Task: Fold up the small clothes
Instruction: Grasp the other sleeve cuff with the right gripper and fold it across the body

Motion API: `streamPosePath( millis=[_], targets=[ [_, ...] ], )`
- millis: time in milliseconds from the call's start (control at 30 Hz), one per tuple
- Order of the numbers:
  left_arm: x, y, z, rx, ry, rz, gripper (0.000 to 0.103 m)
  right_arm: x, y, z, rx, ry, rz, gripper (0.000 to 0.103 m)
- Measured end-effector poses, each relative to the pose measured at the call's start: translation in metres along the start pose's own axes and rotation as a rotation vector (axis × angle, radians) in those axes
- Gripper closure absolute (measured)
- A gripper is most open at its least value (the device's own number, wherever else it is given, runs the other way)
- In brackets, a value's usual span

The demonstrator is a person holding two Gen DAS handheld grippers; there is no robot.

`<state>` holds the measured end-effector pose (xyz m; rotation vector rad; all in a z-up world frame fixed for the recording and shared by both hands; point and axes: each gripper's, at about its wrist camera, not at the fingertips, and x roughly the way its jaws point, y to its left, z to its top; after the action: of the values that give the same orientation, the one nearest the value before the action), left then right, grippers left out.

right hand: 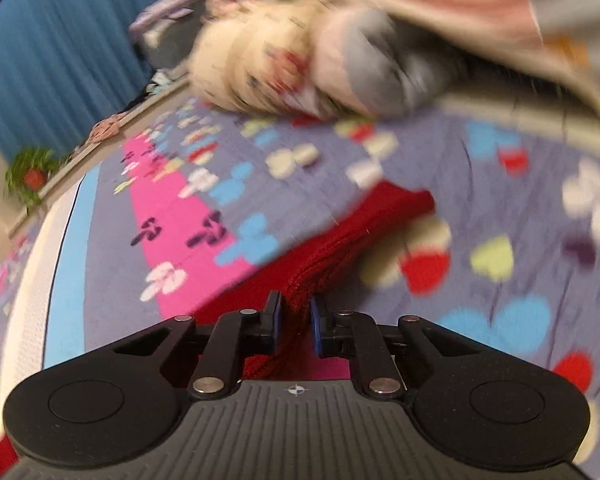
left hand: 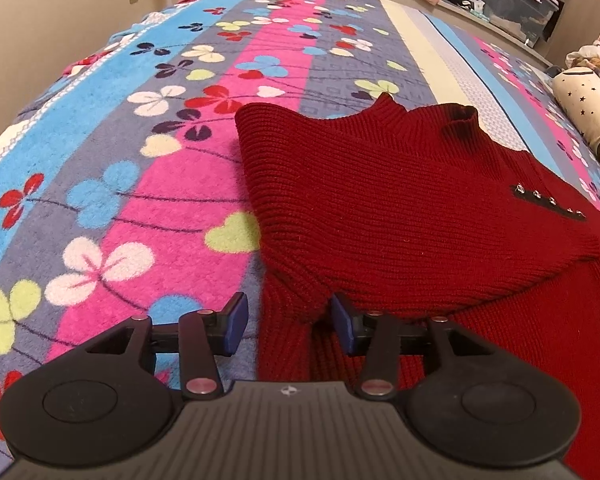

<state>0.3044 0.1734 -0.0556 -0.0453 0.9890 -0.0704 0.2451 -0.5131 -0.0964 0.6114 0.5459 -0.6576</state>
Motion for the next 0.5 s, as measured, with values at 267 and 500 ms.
streamPosePath(
  millis=[267,500],
  targets=[
    [-0.011,0.008,-0.003,-0.004,-0.007,-0.002,0.051,-0.061,0.134,-0.008,-0.421,-0.196,0.024,0.089],
    [-0.021,0.025,-0.006,-0.032,-0.016,0.002,0.051,-0.164,0.286,-0.103,-0.753,-0.307,0.430,0.090]
  ],
)
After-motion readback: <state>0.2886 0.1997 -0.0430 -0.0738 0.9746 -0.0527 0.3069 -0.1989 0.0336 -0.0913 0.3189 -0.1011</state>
